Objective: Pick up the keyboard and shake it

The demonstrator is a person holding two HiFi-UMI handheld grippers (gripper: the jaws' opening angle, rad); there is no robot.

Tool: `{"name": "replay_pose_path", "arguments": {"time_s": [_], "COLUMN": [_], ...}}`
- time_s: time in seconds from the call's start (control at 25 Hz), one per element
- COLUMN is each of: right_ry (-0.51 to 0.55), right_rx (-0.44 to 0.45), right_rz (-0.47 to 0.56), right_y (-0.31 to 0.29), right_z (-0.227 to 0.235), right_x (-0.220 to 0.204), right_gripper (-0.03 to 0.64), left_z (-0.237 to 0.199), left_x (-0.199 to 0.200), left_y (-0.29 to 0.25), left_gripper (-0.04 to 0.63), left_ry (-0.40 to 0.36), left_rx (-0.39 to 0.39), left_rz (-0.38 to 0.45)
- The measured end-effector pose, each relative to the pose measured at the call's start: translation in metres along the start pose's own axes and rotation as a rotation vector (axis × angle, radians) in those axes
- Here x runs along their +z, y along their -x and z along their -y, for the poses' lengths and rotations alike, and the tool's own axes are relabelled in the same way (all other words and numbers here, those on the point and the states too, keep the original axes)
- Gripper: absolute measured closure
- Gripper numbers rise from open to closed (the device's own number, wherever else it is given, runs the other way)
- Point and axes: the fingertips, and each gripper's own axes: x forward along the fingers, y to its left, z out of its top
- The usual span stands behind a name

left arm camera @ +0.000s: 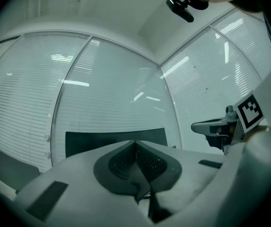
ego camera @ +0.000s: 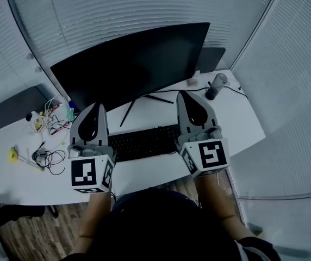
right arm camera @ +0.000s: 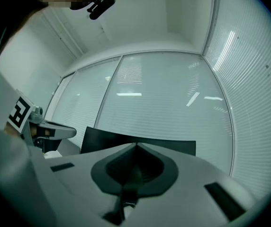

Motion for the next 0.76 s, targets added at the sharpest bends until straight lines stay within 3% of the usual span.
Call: {"name": "replay_pose_path", "arguments": {"time_s": [0.76], "right_ry": [-0.017], "right_rx": [-0.041], "right_rz": [0.007], "right_y": [0.003], "right_z": [-0.043], "right_x": [-0.003], "right_gripper": [0.591], "left_z": [-0.025], "left_x": [-0.006], "left_y": [0.023], "left_gripper": [0.572], "left_ry": [0.006], "left_rx": [-0.036], "left_rz": [0.013]}}
